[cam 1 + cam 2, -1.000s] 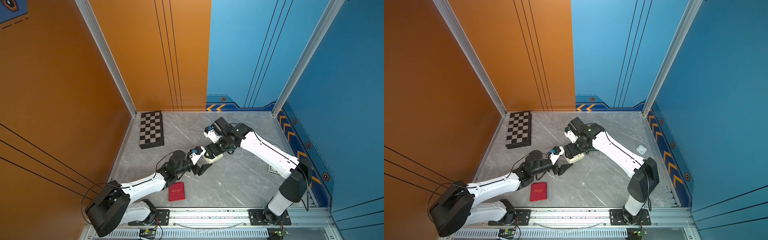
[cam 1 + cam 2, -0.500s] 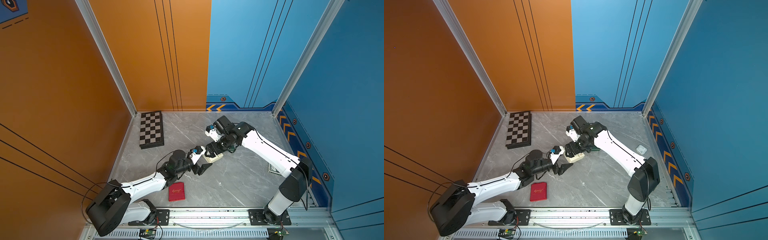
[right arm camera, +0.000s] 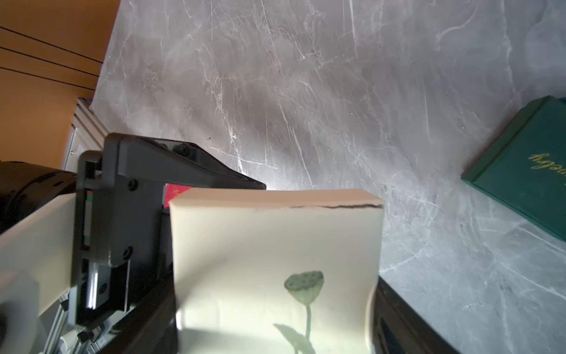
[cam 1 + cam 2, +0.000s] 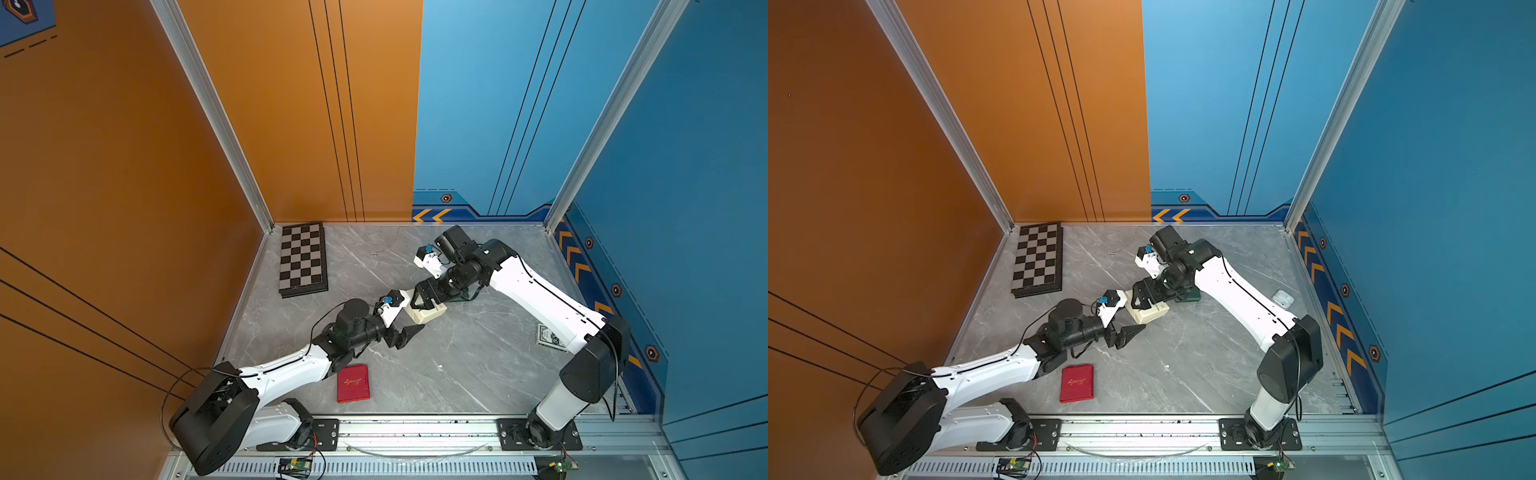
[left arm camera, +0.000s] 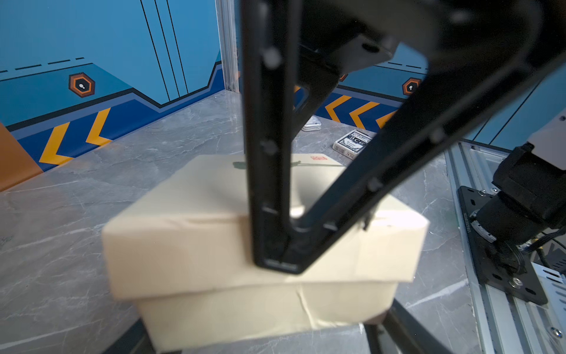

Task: Take the necklace out of the lift-off lid jewelry box
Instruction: Open the lid on the jewelry box.

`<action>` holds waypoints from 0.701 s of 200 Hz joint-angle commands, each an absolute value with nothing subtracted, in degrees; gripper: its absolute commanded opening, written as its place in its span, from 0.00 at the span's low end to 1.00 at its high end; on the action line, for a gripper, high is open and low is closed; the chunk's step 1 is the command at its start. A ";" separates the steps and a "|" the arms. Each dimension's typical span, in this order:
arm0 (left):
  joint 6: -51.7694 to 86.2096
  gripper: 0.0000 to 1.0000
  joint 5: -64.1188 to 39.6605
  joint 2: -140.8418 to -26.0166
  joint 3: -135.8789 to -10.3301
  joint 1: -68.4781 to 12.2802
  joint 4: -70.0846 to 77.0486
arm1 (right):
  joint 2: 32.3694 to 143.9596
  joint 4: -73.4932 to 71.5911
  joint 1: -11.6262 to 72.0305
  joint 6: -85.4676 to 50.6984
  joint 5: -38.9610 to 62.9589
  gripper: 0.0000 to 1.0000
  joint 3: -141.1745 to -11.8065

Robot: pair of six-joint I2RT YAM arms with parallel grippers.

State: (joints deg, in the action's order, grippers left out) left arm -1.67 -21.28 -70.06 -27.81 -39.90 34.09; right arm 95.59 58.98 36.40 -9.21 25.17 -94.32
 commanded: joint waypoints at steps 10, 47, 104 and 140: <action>-1.05 0.70 -22.93 -67.40 -26.11 -39.54 33.97 | 93.25 55.01 35.79 -11.55 29.69 0.84 -96.41; -0.88 0.69 -22.79 -65.89 -25.31 -39.33 33.66 | 92.58 54.30 35.20 -12.41 29.30 0.84 -96.68; -0.85 0.69 -22.52 -64.35 -24.61 -39.24 33.13 | 90.62 54.16 32.48 -13.92 24.15 0.84 -94.83; -0.53 0.69 -22.11 -63.58 -24.25 -39.28 32.58 | 88.91 53.20 29.04 -15.16 19.72 0.84 -91.40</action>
